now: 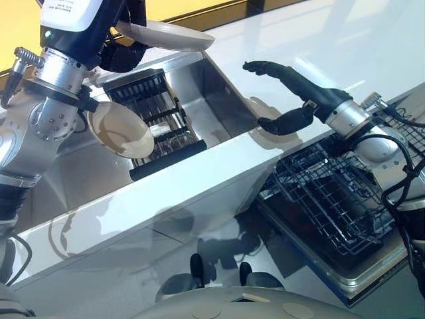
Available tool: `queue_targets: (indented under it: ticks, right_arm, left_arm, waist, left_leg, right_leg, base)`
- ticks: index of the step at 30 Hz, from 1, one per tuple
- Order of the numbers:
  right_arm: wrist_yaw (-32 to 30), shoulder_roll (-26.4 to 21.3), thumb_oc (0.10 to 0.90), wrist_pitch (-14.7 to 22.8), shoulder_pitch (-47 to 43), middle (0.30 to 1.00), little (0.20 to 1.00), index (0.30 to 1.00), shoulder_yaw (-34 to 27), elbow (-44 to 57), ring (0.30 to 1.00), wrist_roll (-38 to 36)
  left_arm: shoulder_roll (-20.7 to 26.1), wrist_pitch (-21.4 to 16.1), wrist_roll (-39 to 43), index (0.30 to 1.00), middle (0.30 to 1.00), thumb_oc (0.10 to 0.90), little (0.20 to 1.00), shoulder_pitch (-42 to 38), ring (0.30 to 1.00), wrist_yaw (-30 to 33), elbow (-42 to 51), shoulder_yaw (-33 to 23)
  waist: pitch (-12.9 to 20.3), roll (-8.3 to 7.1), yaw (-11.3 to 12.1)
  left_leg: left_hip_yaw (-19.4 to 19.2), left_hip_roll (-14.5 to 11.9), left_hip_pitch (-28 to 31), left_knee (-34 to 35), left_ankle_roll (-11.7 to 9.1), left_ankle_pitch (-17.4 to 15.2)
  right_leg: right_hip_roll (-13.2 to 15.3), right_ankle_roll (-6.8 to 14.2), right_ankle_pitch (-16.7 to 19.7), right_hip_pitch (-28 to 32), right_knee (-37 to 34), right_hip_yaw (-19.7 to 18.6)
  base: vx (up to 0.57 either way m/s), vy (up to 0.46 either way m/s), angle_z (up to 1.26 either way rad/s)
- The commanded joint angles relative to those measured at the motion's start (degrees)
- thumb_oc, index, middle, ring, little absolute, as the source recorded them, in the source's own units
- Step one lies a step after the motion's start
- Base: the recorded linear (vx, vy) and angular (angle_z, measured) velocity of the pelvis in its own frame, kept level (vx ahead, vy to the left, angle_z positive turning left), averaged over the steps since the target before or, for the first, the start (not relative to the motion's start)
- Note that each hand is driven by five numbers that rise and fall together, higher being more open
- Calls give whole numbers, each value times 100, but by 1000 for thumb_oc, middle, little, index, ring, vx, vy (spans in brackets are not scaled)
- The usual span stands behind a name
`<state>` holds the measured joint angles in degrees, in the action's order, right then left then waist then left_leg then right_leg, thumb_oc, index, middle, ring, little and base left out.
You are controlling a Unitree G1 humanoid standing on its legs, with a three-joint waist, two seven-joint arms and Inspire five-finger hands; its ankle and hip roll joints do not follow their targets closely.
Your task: Pick up plates and place into dishwasher.
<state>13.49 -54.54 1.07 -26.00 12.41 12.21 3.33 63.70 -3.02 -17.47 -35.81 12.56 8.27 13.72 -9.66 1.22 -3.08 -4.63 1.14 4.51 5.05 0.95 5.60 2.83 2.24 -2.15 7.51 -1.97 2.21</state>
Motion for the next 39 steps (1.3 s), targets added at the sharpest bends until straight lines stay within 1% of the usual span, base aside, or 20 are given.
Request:
queue_targets:
  ticks: [1, 2, 3, 4, 8, 12, 14, 17, 23, 26, 33, 36, 39]
  right_arm:
    - [-917, 248, 800, 95, -832, 900, 900, 900, 21, -16, 900, 14]
    - [-1099, 337, 800, 92, -862, 900, 900, 900, 35, -52, 900, 33]
    - [-1399, 517, 800, 103, -832, 900, 900, 900, -16, -66, 900, 250]
    - [-1427, 532, 800, 129, -818, 900, 900, 900, -25, -60, 900, 278]
    - [-2161, 876, 800, 204, -644, 900, 900, 900, -247, 70, 900, 783]
    - [-2654, 985, 800, 128, -598, 900, 900, 900, -334, 80, 900, 942]
    - [-2869, 1036, 800, 147, -527, 900, 900, 900, -421, 67, 900, 1013]
    - [-2880, 1072, 800, 156, -490, 900, 900, 900, -452, 72, 900, 1030]
    - [-2335, 1022, 800, -73, -561, 900, 900, 900, -263, 128, 900, 943]
    - [-2167, 959, 800, -143, -626, 900, 900, 900, -134, 94, 900, 842]
    - [-1788, 1017, 800, -245, -910, 900, 900, 900, 178, 96, 900, 696]
    - [-1710, 1064, 800, -229, -973, 900, 900, 900, 290, 167, 900, 689]
    - [-1775, 1191, 800, -290, -1124, 900, 900, 900, 447, 199, 900, 659]
  left_arm:
    - [-123, -70, 162, 300, 300, 100, 200, -873, 300, 231, -43, 1]
    - [-186, -42, 132, 300, 300, 100, 200, -884, 300, 205, -35, 32]
    - [-296, -31, 91, 300, 300, 100, 200, -844, 300, 173, -37, 46]
    - [-305, -28, 87, 300, 300, 100, 200, -836, 300, 171, -34, 46]
    - [-545, 32, -27, 300, 300, 100, 200, -642, 300, -2, 30, -25]
    - [-587, 121, -58, 300, 300, 100, 200, -627, 300, -127, 17, -17]
    - [-597, 126, -63, 300, 300, 100, 200, -582, 300, -179, 8, -29]
    - [-595, 119, -49, 300, 300, 100, 200, -560, 300, -214, 18, -48]
    - [-606, 141, 4, 300, 300, 100, 200, -613, 300, -281, 49, 11]
    - [-590, 123, 65, 300, 300, 100, 200, -665, 300, -296, 45, 44]
    - [-708, 181, 73, 300, 300, 100, 200, -787, 300, -390, 131, 165]
    - [-800, 152, 110, 300, 300, 100, 200, -798, 300, -402, 162, 202]
    - [-909, 176, 217, 300, 300, 100, 200, -841, 300, -454, 222, 254]
  waist:
    - [817, -187, 47]
    - [818, -185, 47]
    - [817, -171, 50]
    - [817, -170, 50]
    - [817, -122, 53]
    - [814, -93, 52]
    - [811, -81, 52]
    - [815, -79, 56]
    - [839, -78, 72]
    - [855, -92, 85]
    - [874, -116, 105]
    - [877, -124, 108]
    - [885, -133, 130]
  left_leg:
    - [51, 393, 209, -25, -38, -592]
    - [49, 396, 213, -24, -37, -593]
    - [38, 397, 220, -22, -38, -600]
    - [38, 398, 222, -22, -37, -601]
    - [27, 412, 228, -21, -24, -618]
    - [31, 416, 229, -25, -17, -638]
    - [25, 412, 229, -31, -17, -639]
    - [22, 413, 222, -34, -16, -636]
    - [23, 416, 198, -45, -16, -614]
    - [39, 424, 192, -45, -14, -610]
    - [70, 435, 202, -45, -8, -615]
    - [70, 435, 204, -42, -9, -615]
    - [52, 437, 204, -40, -15, -614]
  right_leg:
    - [-124, 287, 402, -334, 37, 101]
    - [-125, 288, 411, -327, 21, 101]
    - [-117, 301, 439, -320, -17, 114]
    - [-117, 302, 444, -316, -24, 114]
    - [-106, 327, 494, -300, -106, 104]
    - [-89, 342, 485, -296, -112, 90]
    - [-82, 349, 480, -298, -101, 90]
    - [-79, 353, 482, -299, -101, 95]
    - [-78, 359, 452, -336, -31, 111]
    - [-78, 349, 440, -330, -21, 120]
    - [-70, 348, 429, -324, -12, 130]
    - [-69, 351, 436, -327, -16, 135]
    - [-65, 350, 453, -315, -53, 162]
  base:
    - [0, 0, 0]
    - [0, 0, 0]
    - [0, 0, 0]
    - [0, 0, 0]
    - [8, 1, 0]
    - [0, 0, 0]
    - [0, 0, 0]
    - [0, 0, 0]
    - [0, 0, 0]
    - [0, 0, 0]
    - [0, 0, 0]
    - [0, 0, 0]
    - [0, 0, 0]
